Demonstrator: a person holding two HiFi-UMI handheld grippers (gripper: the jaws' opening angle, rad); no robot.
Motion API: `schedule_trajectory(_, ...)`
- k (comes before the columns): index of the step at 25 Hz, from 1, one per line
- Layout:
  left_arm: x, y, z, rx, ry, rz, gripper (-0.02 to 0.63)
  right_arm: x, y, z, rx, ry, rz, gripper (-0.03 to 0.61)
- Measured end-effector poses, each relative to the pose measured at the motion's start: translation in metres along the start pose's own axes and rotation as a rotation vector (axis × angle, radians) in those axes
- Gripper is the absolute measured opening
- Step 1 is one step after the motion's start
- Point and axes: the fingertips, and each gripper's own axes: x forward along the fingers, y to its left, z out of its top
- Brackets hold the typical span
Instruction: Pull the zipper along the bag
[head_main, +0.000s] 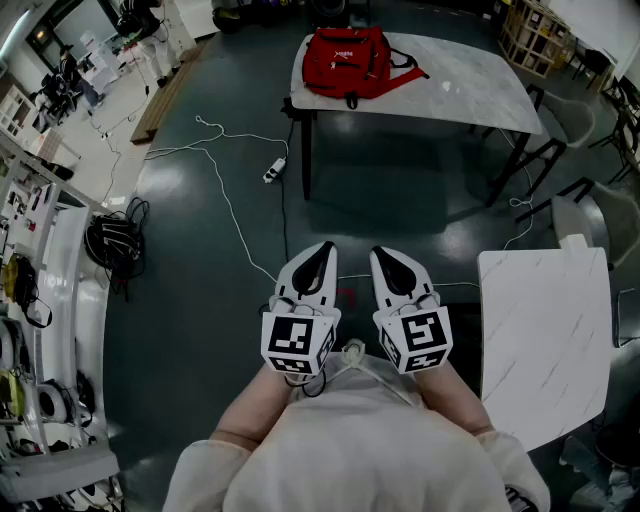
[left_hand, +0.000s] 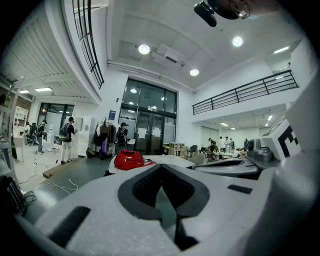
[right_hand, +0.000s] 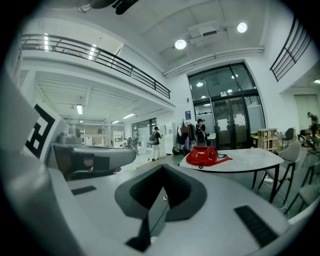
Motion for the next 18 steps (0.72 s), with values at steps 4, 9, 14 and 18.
schedule_trajectory(4, 0.002, -0.001, -0.001, 0.014, 0.003, -0.005, 0.020, 0.003, 0.001, -0.001, 0.003, 0.000, 0.007, 0.026)
schedule_trajectory(9, 0.005, -0.001, -0.001, 0.036, 0.003, -0.018, 0.020, 0.007, 0.002, -0.006, 0.020, 0.005, 0.007, 0.026)
schedule_trajectory(14, 0.007, 0.000, -0.008, 0.031, 0.019, -0.024, 0.020, 0.008, -0.004, -0.012, 0.087, -0.003, -0.014, 0.027)
schedule_trajectory(18, 0.013, 0.012, -0.012, 0.017, 0.029, -0.018, 0.020, 0.020, -0.007, -0.015, 0.115, 0.012, -0.017, 0.027)
